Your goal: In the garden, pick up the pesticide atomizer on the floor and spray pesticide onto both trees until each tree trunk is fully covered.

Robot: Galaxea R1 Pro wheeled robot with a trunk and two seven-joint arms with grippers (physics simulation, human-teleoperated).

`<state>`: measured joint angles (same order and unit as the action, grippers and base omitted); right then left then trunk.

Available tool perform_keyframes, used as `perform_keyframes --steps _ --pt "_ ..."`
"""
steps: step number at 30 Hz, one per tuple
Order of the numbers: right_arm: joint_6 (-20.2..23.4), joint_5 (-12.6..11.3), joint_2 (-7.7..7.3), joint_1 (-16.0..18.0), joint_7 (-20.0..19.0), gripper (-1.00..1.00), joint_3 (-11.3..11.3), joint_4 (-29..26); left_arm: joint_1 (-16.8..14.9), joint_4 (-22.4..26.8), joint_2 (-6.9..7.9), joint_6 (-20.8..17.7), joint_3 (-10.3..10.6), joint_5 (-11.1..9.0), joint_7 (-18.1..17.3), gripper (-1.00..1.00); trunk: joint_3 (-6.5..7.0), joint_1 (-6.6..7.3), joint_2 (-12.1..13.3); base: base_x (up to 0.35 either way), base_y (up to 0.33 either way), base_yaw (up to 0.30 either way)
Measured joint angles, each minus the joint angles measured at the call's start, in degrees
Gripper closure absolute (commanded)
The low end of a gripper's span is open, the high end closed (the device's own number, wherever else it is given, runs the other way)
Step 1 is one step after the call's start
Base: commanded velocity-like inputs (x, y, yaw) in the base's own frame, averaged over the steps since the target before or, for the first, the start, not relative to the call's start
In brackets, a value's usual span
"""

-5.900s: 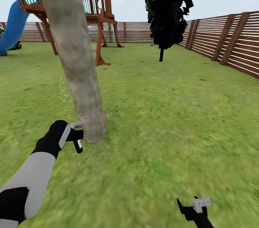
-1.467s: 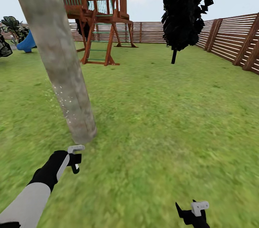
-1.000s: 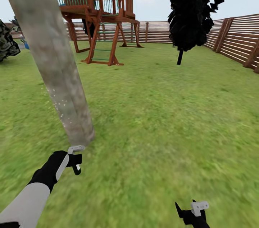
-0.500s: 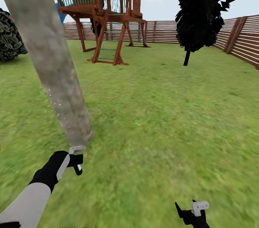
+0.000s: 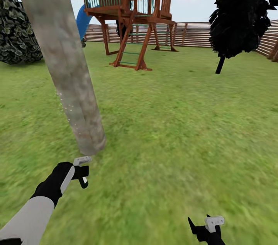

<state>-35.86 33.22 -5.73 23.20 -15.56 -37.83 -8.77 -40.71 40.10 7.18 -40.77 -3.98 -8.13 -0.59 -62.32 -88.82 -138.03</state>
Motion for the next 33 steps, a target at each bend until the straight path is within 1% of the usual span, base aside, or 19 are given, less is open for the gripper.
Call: perform_keyframes --steps 8,17,20,23,27,28,29,31,32,33 --pt "0.0 0.0 0.01 0.0 0.0 -1.0 0.0 0.0 0.0 0.0 -0.06 0.2 0.0 0.0 0.0 1.0 0.0 0.0 0.0 0.239 -0.197 0.273" --pt "0.0 0.0 -0.05 0.0 0.0 -1.0 0.0 0.0 0.0 0.0 -0.15 0.2 0.0 0.0 -0.1 1.0 0.0 0.0 0.0 0.24 -0.196 0.017" --pt "0.0 0.0 0.01 0.0 0.0 -1.0 0.0 0.0 0.0 0.0 -0.15 0.2 0.0 0.0 0.0 1.0 0.0 0.0 0.0 0.22 -0.201 0.168" --pt "-0.1 0.0 -0.03 0.0 0.0 -1.0 0.0 0.0 0.0 0.0 -0.13 0.1 0.0 0.0 -0.1 1.0 0.0 0.0 0.0 0.042 -0.046 0.268" --pt "0.0 0.0 -0.04 0.0 0.0 -1.0 0.0 0.0 0.0 0.0 0.17 -0.3 0.1 0.5 0.0 1.0 0.0 0.0 0.0 0.004 -0.004 0.224" --pt "0.0 0.0 -0.04 0.0 0.0 -1.0 0.0 0.0 -0.1 0.0 0.61 -0.8 0.0 0.6 0.0 1.0 0.0 0.0 0.0 0.0 0.0 0.048" --pt "0.0 0.0 -0.06 0.0 0.0 -1.0 0.0 0.0 -0.4 0.0 0.72 -1.8 0.0 0.3 0.0 1.0 0.0 0.0 0.0 0.0 0.0 0.02" --pt "0.0 0.0 -0.06 0.0 0.0 -1.0 0.0 0.0 -0.9 0.2 0.41 -6.8 0.2 0.4 0.0 1.0 0.0 0.0 0.0 0.0 0.0 0.007" --pt "0.0 0.0 -0.07 0.0 0.0 -1.0 -0.1 0.0 -1.5 0.6 0.06 -8.9 0.3 0.1 0.0 1.0 0.0 0.0 0.0 0.0 0.0 0.001" --pt "0.0 0.0 -0.07 0.0 0.0 -1.0 -0.1 0.0 -2.4 0.8 -0.03 -9.5 0.2 0.1 0.0 1.0 0.01 0.0 0.0 0.0 0.0 0.0"
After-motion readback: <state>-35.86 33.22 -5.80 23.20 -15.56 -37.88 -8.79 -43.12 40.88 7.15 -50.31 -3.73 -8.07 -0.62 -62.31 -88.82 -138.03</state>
